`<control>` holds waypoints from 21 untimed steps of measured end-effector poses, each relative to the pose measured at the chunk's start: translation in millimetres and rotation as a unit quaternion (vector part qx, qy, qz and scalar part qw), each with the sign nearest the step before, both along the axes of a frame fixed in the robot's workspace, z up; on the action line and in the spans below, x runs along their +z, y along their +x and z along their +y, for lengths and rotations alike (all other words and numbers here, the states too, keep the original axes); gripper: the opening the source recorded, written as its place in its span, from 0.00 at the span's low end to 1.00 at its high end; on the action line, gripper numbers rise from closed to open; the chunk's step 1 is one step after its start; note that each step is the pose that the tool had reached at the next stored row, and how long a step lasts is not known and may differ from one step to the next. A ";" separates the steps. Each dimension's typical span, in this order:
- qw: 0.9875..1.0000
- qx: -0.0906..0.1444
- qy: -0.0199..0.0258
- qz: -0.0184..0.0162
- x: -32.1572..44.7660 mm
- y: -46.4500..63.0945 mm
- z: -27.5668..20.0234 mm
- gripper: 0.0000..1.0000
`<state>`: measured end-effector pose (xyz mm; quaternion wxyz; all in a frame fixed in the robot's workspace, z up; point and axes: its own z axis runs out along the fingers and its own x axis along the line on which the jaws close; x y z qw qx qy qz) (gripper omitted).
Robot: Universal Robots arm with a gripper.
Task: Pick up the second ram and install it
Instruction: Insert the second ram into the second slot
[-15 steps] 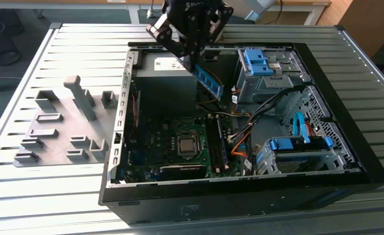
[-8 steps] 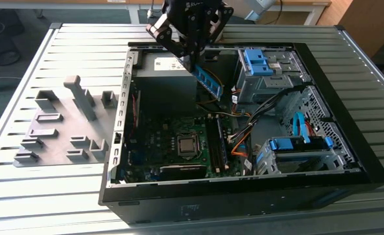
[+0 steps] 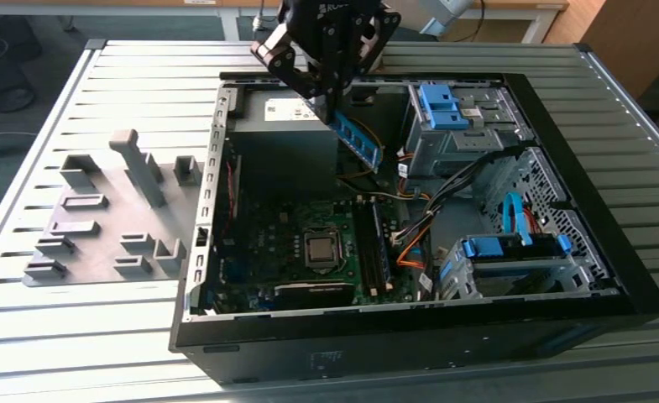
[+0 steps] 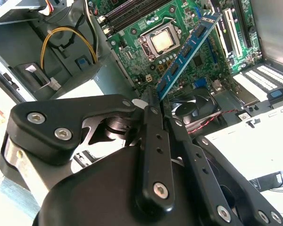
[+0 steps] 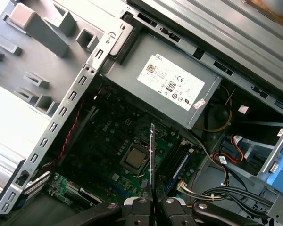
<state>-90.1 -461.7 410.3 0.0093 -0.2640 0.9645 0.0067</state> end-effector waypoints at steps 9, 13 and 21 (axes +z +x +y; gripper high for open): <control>0.998 -0.062 0.000 0.000 -2.2 0.0 0.0 0.14; 0.996 -0.090 0.000 0.000 -3.3 0.0 0.0 0.14; 0.992 -0.126 0.000 0.000 -7.2 2.3 0.0 0.14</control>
